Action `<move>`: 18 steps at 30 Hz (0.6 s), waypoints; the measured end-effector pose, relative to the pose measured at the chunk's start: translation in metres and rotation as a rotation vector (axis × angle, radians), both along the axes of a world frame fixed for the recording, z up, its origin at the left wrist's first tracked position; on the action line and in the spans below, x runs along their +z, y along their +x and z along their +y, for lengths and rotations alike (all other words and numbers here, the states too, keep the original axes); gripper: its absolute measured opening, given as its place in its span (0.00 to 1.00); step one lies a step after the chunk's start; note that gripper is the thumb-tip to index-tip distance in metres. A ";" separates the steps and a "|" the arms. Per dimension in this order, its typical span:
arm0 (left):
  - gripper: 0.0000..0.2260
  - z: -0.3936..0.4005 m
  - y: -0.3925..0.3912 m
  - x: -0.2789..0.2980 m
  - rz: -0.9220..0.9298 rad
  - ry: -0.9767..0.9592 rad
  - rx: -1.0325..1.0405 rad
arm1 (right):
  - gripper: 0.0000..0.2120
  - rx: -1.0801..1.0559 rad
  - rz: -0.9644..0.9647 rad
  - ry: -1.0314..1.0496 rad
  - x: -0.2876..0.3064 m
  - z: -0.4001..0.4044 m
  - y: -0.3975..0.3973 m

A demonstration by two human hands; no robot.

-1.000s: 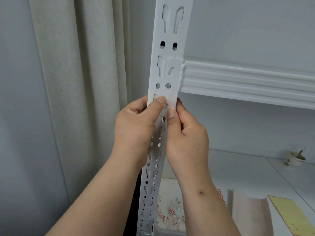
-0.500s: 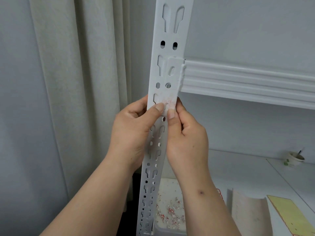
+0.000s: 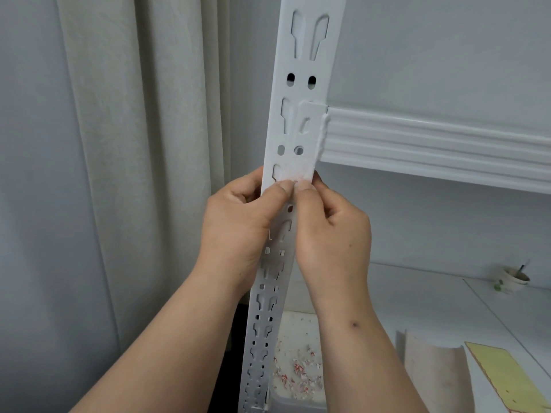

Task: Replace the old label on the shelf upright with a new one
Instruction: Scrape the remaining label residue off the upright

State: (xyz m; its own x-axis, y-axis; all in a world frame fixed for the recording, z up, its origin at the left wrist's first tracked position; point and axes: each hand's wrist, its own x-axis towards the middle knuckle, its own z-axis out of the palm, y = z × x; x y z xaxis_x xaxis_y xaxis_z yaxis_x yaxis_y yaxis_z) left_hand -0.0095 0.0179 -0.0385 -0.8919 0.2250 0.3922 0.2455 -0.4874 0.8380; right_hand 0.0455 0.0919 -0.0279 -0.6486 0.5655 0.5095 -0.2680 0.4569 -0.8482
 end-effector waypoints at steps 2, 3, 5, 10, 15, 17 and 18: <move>0.09 -0.001 0.000 -0.001 0.006 0.003 -0.030 | 0.17 -0.035 0.002 -0.001 0.003 -0.001 -0.001; 0.09 -0.001 -0.001 -0.001 0.011 0.001 -0.040 | 0.18 -0.051 -0.002 -0.005 0.004 -0.002 -0.003; 0.10 -0.001 -0.002 -0.002 0.018 -0.002 -0.048 | 0.19 -0.069 -0.004 -0.009 0.003 -0.004 -0.005; 0.12 -0.002 -0.004 -0.006 0.022 0.023 -0.068 | 0.12 -0.059 -0.008 0.062 -0.002 -0.002 -0.004; 0.13 -0.002 -0.005 -0.009 0.050 0.027 -0.089 | 0.11 -0.033 0.001 0.076 -0.004 0.000 -0.002; 0.12 -0.003 -0.005 -0.009 0.055 0.026 -0.088 | 0.11 -0.052 0.015 0.043 -0.002 -0.001 -0.003; 0.12 -0.003 -0.005 -0.009 0.055 0.027 -0.089 | 0.13 -0.064 0.017 0.034 -0.001 -0.002 -0.005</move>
